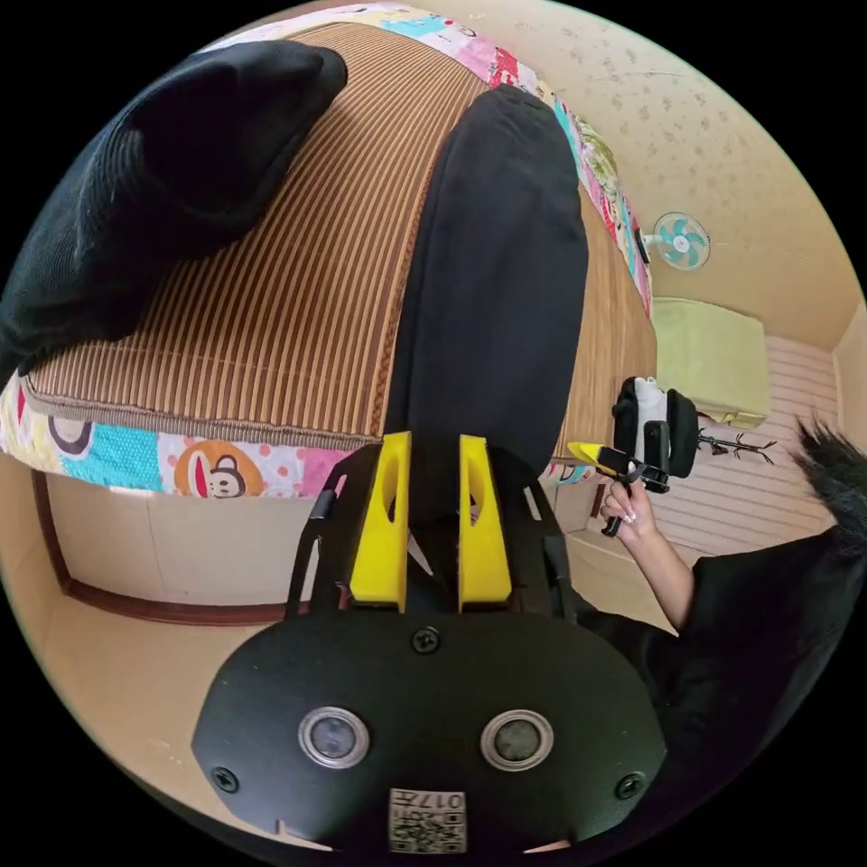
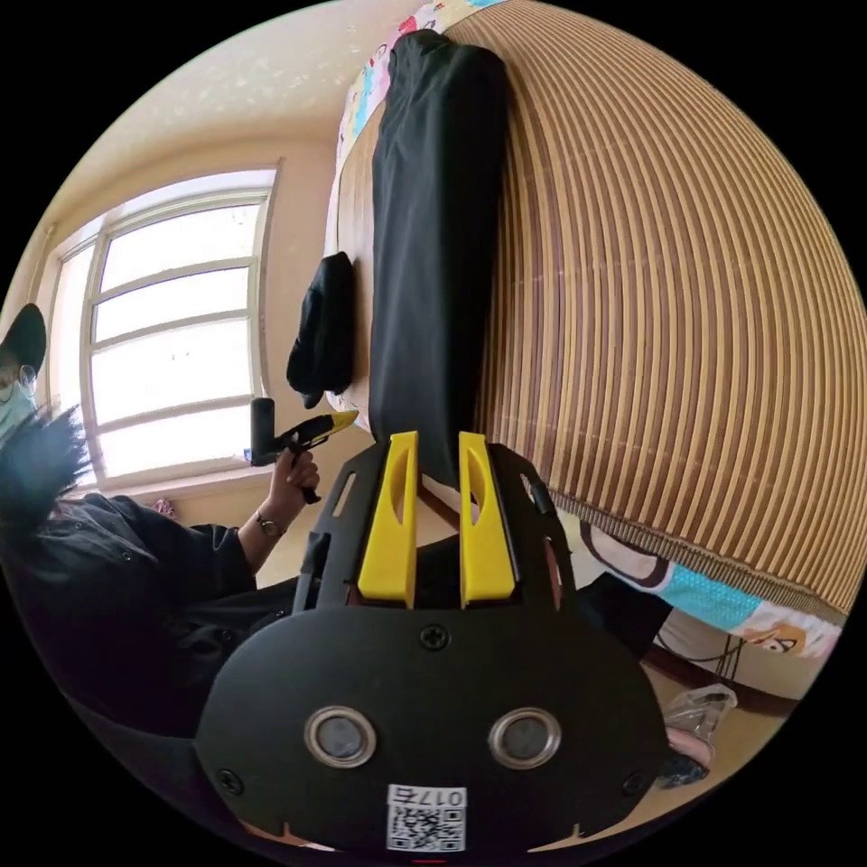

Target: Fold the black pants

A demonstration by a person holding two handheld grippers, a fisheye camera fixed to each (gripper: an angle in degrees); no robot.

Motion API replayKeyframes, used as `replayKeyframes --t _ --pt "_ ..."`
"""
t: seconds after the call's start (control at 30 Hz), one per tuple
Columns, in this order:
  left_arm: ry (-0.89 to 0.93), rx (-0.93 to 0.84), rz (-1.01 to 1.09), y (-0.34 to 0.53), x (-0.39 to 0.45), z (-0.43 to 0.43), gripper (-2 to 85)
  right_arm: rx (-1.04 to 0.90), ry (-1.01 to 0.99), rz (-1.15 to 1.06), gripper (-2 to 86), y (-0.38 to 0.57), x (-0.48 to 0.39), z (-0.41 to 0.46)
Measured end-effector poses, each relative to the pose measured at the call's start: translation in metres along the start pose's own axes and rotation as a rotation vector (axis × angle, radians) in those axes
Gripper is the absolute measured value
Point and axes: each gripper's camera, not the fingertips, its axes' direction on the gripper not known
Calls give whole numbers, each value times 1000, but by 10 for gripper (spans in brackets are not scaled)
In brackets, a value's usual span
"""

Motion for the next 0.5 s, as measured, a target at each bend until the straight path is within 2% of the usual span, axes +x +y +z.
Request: replayKeyframes --t 0.07,0.2,0.27,0.4,0.43,0.5 --pt "49 57 24 -18 1 -7 120 100 -24 23 100 -22 17 -18" --pt "119 88 -51 -56 -16 6 135 81 -172 44 109 -67 53 -9" --pt "85 84 -68 -79 -20 15 98 51 -278 22 92 -93 63 4" --pt "49 37 -62 -93 -17 26 55 -54 -256 -2 60 -113 58 17" --pt "69 9 -83 -91 -20 27 49 -52 -251 -16 45 -109 56 13" --pt "166 -21 -121 -85 -32 22 41 -29 -375 -75 35 -98 51 1"
